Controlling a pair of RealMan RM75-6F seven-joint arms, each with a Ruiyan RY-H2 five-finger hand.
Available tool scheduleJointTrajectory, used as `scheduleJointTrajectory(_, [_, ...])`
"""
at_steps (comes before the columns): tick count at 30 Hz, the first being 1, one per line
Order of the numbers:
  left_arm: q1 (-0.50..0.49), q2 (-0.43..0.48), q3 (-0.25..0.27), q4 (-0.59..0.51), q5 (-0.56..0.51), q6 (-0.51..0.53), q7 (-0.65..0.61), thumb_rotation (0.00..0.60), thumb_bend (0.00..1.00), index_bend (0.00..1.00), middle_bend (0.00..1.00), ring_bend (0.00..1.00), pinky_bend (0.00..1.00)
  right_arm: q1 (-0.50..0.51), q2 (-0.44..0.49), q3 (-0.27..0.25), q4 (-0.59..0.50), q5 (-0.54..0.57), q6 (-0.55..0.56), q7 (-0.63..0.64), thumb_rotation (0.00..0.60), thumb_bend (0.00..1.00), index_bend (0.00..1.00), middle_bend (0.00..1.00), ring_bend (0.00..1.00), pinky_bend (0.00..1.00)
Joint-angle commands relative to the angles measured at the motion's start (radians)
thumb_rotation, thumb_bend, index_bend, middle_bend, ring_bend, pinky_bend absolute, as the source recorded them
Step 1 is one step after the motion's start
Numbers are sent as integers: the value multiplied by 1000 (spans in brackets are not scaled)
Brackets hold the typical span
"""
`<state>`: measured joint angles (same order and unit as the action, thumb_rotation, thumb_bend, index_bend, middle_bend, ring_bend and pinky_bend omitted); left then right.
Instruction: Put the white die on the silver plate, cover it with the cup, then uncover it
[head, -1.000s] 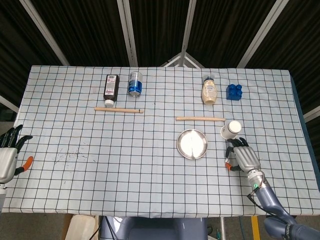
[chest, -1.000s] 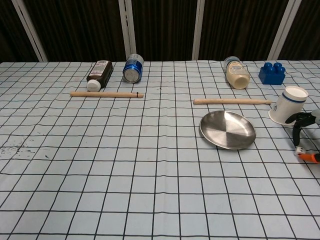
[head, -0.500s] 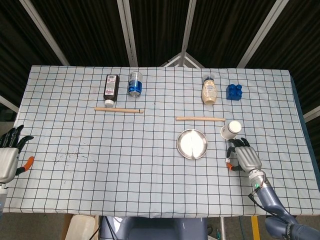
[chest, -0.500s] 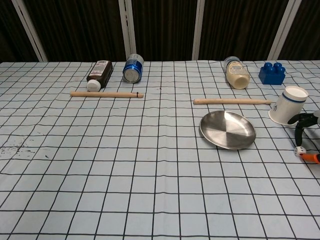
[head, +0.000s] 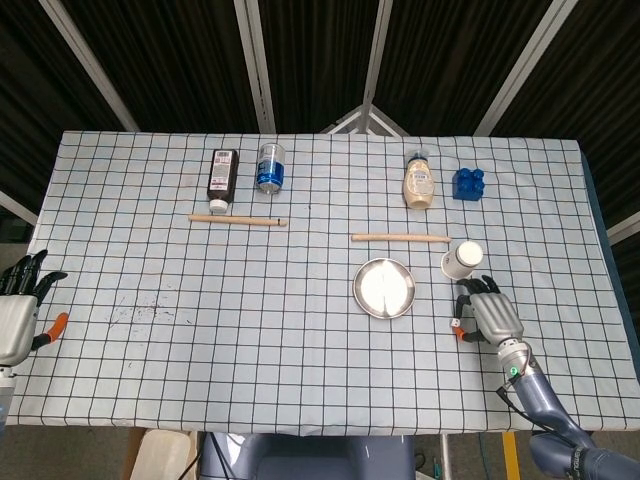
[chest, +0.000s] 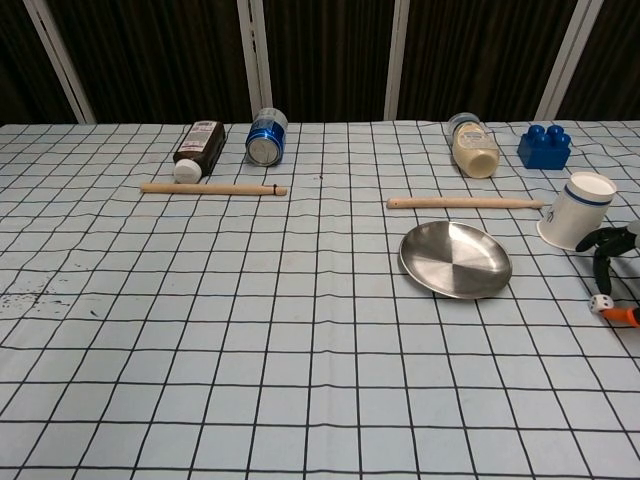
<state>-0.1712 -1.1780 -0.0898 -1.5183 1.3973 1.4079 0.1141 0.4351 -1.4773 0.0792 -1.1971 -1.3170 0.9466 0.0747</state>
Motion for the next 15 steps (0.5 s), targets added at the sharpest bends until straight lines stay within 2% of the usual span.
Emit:
scheduleJointTrajectory(1, [1,1,0,-1,0,1,-2,600,467,251,0,0,98,-3,4,0,-5,-4,9,1,600,366,631,188,135,0])
scheduleJointTrajectory(6, [1,4,0,-2,1,1,-10,600,467,252,0,0,98,-21,43,3,-58,-19,63,-8,600,386,631,189,135,0])
scheduleJointTrajectory(15, [5,16,2,-6,8,5,-34,600,467,254,0,0,98,-82,171,10,-275,-48,211,-85,600,393,631,189,135,0])
